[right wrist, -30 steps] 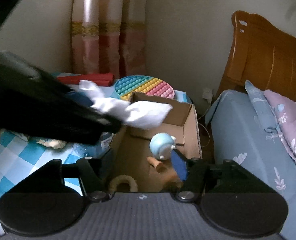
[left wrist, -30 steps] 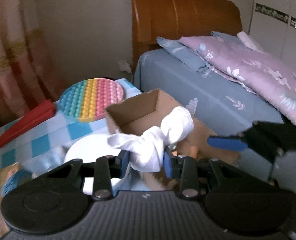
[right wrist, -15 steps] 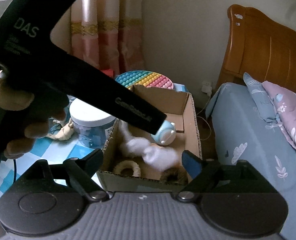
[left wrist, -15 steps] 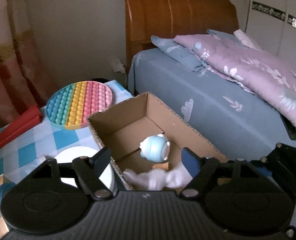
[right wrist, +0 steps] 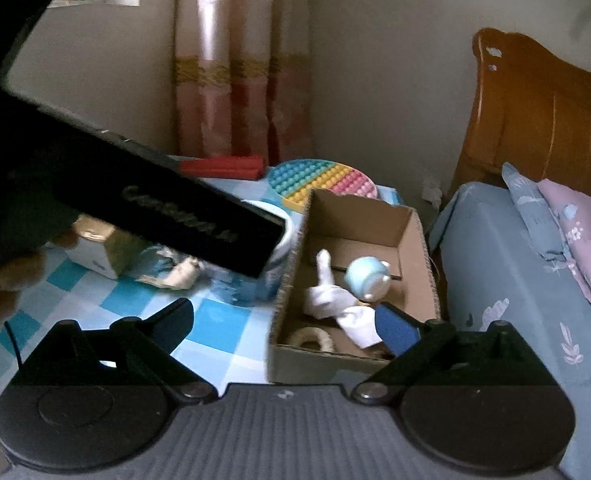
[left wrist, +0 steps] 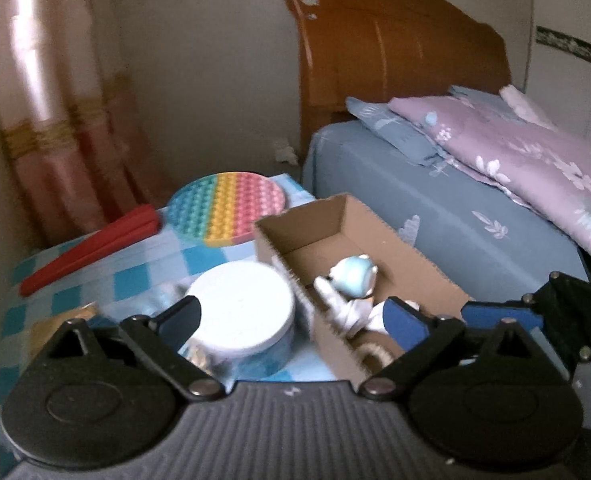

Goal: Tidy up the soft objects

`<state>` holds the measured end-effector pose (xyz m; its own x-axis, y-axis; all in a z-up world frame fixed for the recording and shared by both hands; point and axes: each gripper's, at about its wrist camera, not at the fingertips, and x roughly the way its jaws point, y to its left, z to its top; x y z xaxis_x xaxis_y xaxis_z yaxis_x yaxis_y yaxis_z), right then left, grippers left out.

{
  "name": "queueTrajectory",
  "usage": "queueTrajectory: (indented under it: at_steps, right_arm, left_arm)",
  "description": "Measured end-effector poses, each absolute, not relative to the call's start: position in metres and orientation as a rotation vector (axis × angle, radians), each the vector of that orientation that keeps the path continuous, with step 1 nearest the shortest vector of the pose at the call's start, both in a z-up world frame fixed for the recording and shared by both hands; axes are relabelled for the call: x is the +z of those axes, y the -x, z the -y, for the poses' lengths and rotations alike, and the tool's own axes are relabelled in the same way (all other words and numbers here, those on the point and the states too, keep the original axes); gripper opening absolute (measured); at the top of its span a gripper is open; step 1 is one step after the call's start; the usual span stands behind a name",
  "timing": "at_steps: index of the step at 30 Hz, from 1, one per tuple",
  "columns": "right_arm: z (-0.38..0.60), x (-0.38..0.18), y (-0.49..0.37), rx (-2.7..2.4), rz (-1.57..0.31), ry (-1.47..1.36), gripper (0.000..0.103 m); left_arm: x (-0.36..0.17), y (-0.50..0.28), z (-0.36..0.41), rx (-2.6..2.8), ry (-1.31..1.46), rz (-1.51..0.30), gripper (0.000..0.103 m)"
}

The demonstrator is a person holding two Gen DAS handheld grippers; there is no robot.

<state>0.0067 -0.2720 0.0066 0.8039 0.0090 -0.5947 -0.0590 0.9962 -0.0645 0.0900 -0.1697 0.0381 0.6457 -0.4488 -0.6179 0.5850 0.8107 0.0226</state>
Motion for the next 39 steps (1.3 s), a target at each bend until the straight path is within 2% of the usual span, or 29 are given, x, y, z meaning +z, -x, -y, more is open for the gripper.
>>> queueTrajectory:
  at_steps: [15,27,39]
  right_arm:
    - [0.211,0.0,0.007,0.129,-0.663,0.131,0.103]
    - [0.18,-0.013,-0.005,0.196,-0.708,0.171,0.103]
    - [0.155,-0.033,-0.036,0.219,-0.754,0.206,0.103]
  left_arm:
    - [0.021,-0.047,0.061,-0.305,-0.074,-0.671,0.098]
    - [-0.028,-0.056,-0.01,-0.067,-0.069,-0.748,0.098]
    - [-0.063,-0.09,-0.039,0.042,-0.058,-0.761,0.098]
